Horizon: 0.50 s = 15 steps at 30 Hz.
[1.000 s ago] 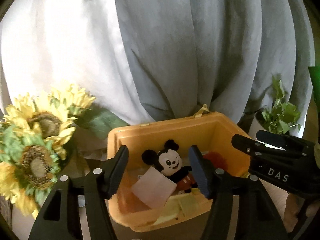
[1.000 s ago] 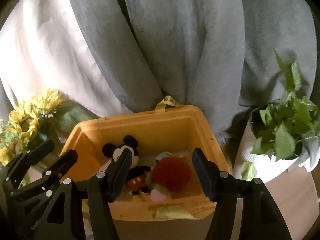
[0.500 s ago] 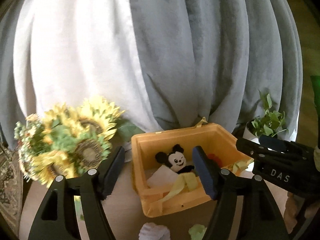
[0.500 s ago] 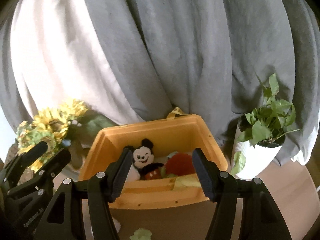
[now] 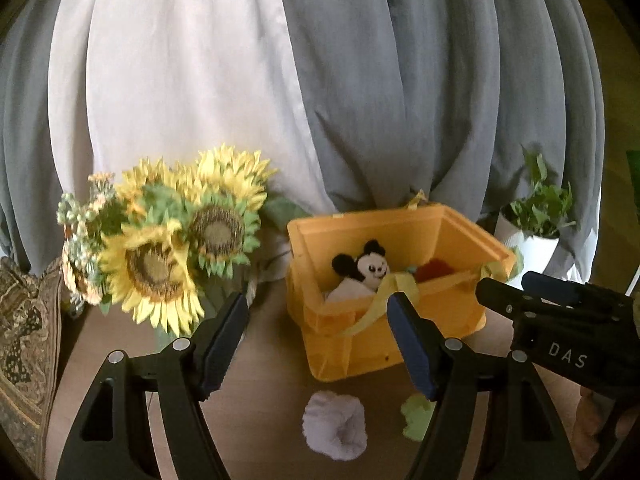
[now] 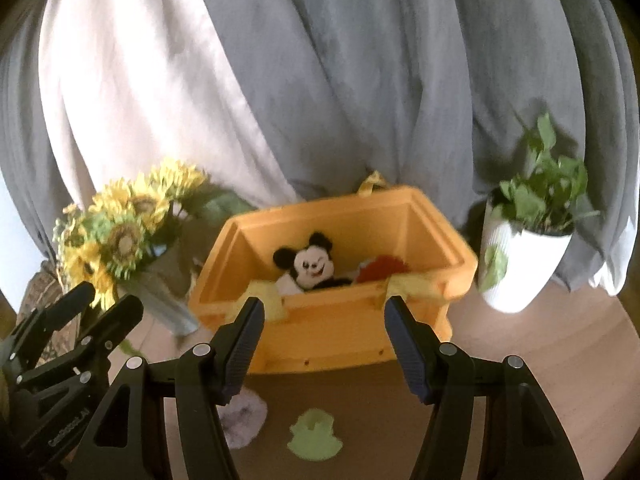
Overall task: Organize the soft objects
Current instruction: 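Move both tools back toward the lavender scrunchie and green frog sponge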
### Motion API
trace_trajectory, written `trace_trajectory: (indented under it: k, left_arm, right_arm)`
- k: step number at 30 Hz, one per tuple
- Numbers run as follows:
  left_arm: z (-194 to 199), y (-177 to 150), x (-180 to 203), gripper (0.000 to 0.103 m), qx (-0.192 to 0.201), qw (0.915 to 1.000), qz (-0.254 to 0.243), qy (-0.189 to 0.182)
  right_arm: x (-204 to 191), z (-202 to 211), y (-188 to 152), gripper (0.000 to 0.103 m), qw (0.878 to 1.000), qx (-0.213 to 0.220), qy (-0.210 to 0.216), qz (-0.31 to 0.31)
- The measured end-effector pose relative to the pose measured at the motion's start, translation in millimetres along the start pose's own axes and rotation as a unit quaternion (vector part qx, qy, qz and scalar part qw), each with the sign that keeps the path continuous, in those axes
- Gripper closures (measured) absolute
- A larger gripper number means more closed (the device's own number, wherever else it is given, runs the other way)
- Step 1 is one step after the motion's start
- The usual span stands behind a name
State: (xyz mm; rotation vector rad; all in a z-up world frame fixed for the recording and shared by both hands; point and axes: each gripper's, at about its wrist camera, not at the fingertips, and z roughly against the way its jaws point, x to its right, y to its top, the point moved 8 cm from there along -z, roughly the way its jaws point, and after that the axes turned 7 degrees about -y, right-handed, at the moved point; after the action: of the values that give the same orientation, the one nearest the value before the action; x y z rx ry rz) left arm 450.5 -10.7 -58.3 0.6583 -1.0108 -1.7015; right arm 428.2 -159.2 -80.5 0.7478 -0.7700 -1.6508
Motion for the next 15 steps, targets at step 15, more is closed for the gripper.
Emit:
trace_trajectory:
  k: [15]
  left_arm:
    - [-8.7,-68.2,-0.4,0.031,-0.075,0.9970,-0.011,-0.017]
  right_arm:
    - [-13.0,-20.9,-50.6,0.039,0.997,-0.075,0.014,0.026]
